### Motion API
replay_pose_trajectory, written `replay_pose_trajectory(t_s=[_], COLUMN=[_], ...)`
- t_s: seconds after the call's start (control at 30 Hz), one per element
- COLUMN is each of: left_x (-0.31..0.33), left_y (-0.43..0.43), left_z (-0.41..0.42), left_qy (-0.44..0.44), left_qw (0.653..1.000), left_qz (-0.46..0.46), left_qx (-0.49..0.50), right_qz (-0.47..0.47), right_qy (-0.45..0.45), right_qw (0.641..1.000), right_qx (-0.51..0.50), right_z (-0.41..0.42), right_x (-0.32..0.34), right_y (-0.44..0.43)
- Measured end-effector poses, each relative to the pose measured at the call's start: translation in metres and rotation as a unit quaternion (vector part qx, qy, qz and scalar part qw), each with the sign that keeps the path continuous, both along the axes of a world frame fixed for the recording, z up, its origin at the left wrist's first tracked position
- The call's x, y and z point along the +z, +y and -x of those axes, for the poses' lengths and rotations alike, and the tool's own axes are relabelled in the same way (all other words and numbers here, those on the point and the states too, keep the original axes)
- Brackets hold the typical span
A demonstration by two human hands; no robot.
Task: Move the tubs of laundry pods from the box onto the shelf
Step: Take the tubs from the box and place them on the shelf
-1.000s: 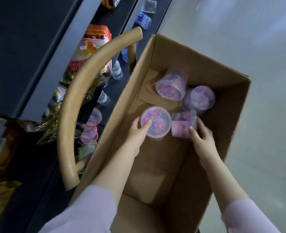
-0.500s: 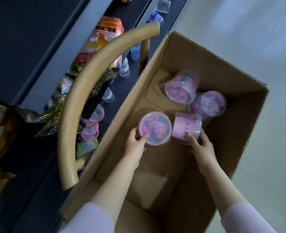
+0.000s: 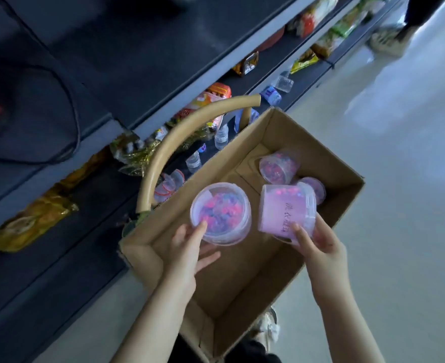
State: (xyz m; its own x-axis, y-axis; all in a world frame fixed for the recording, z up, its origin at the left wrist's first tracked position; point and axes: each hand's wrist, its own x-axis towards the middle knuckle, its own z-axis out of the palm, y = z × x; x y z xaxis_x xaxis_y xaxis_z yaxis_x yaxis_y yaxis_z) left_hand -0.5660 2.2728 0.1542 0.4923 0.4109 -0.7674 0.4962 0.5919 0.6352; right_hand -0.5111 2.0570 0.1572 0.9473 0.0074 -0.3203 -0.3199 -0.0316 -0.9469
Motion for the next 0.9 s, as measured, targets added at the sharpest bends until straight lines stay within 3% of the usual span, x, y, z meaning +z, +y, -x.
replay_pose_trajectory(t_s=[0.4,0.9], left_x=[0.248,0.368], left_y=[0.014,0.178], left_z=[0.134,0.335], left_qy=[-0.183,-0.258], left_qw=[0.972,0.939], left_qz=[-0.072,-0.150], left_qx=[0.126,0.169], right_qz=[-0.026,-0.018], right_qy=[-0.176,-0.321], right_qw=[0.979,0.930], right_qx=[0.098,0.177], right_z=[0.078,0.242], right_x=[0.249,0.347], right_y=[0.006,0.192])
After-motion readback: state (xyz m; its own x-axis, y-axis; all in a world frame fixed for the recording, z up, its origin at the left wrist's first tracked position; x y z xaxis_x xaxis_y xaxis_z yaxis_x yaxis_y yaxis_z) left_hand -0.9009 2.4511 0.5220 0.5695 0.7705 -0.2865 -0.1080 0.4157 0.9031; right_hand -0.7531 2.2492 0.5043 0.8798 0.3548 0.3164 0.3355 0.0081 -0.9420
